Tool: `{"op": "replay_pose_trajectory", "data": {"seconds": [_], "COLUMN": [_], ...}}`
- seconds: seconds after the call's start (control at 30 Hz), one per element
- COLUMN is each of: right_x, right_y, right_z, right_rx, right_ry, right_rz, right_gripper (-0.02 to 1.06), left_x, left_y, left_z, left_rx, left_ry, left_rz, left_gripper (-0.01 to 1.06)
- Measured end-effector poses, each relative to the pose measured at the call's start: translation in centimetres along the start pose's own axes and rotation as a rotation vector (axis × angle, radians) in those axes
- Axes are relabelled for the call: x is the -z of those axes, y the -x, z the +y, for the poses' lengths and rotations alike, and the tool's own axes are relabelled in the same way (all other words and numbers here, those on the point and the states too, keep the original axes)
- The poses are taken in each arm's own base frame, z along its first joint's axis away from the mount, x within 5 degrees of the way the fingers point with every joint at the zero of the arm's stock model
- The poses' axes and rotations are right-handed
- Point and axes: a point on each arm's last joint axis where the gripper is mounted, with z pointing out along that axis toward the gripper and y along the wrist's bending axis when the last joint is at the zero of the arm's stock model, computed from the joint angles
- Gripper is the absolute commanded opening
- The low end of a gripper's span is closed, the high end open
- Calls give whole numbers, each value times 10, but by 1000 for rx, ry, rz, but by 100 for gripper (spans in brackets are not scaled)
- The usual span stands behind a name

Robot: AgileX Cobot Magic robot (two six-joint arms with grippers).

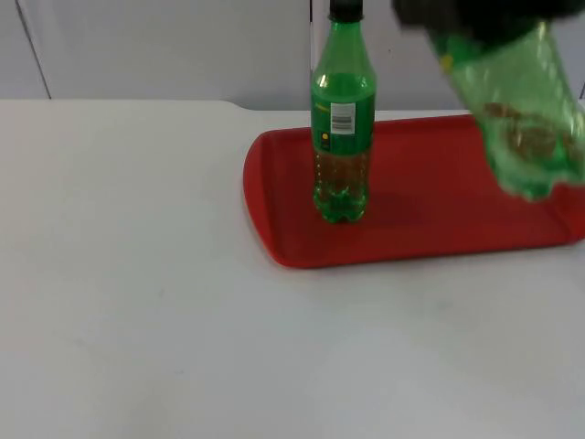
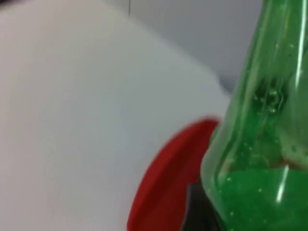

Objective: Place the bottle upright on the tray.

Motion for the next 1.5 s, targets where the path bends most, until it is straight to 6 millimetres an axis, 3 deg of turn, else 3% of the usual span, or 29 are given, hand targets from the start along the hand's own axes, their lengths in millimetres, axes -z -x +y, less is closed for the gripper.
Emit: {"op": "replay_pose_trajectory", "data": {"seconds": [0.07,0.23,0.4,0.63,0.97,1.13,1.5], "right_x": [6,26,31,35,3,-21,-68], "right_y": [7,25,18,9,-15,-35,-41], "right_z": [-4,-38,-56,-67,-89,-114,-144], "right_rx": [-4,-31,-34,-31,-49,-88,31], "right_ry": [-13,-130,-205,-253,-279,-262,-100], "right_rz": [-54,-268,-439,-555,-566,-547,-505], "right_gripper": [0,0,0,0,0,0,0], "left_x": [0,0,0,0,0,0,0], "left_y": [0,0,0,0,0,0,0], "left_z": [0,0,0,0,0,0,0], "left_rx": [0,0,0,0,0,0,0], "left_ry": [0,0,0,0,0,0,0], "left_rz": [0,0,0,0,0,0,0], "left_gripper": [105,105,105,105,105,105,105]}}
